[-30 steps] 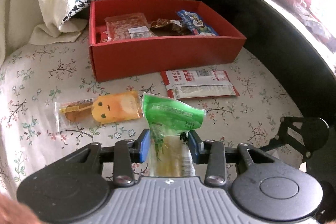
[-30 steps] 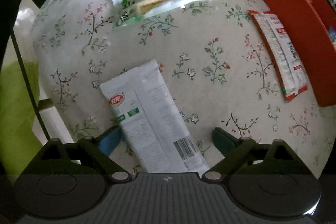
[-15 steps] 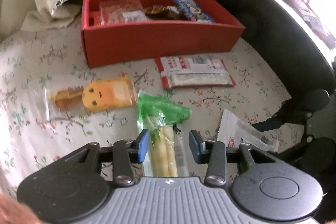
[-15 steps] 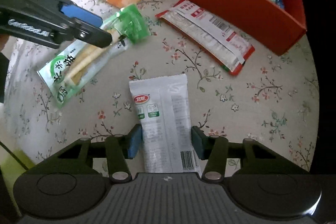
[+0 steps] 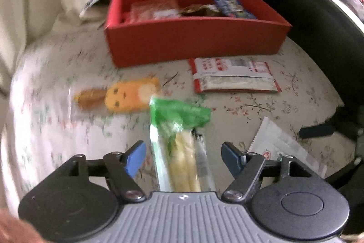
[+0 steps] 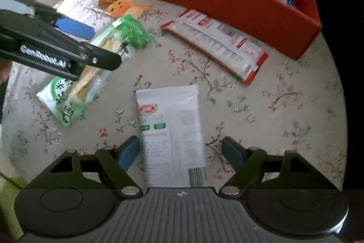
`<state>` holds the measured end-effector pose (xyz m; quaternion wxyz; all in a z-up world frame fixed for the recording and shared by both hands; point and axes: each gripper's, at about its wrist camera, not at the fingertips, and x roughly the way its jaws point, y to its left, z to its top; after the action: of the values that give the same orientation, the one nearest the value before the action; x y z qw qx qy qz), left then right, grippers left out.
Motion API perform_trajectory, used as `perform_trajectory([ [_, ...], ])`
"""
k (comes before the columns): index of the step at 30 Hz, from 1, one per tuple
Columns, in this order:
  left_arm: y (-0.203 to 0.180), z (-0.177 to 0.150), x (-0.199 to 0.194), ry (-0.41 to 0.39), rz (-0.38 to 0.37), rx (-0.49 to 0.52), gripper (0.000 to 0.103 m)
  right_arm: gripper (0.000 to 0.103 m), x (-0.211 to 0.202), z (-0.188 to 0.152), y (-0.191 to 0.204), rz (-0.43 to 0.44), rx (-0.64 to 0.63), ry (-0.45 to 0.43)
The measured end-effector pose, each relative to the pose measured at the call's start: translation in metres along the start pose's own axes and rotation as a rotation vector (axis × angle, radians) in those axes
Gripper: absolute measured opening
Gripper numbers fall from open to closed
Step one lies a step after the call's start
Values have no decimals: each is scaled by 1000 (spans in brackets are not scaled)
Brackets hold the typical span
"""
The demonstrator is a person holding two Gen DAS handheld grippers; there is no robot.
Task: Organize snacks
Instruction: 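Grasp the white packet with the right gripper while the left gripper holds the green pouch, then carry both packets over the red box and lower them in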
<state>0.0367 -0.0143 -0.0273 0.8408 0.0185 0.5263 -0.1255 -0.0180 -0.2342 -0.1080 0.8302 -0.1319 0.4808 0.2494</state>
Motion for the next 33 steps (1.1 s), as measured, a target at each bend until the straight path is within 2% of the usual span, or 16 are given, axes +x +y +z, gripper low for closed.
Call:
perform_trajectory([
  [1,2,-2,1,6,3,-27,67,83,1,1,2,-12,-10,2],
  [4,1,-9,7,43,31,-83,68,66,-3,4,2,-28,-5,-2],
  [5,-1,-12,7,31,38,-86,71,58,-4,3,2,-29,-5,-6],
  [6,-6,-14,8,27,51,-80,72,56,-6,3,0,-20,2,-9],
  [10,-33,-17,16,10,119,3,70,54,-9,-2,-1,-16,4,-6],
  [12,-40,-19,14,-15,119,34,59,54,-10,-4,-4,-15,23,-8],
  [13,-41,-19,12,-18,99,34,44,54,-11,-4,-6,-16,35,-8],
  [16,-40,-18,7,-20,77,25,34,53,-12,-3,-11,-13,73,-11],
  [21,-26,-18,5,-28,51,-24,32,53,-18,4,-15,-5,127,-48],
  [26,-13,-11,-8,-79,10,-68,32,53,-27,10,-15,-12,183,-97],
  [33,-3,2,-21,-149,13,-80,32,53,-38,20,-16,-47,244,-165],
])
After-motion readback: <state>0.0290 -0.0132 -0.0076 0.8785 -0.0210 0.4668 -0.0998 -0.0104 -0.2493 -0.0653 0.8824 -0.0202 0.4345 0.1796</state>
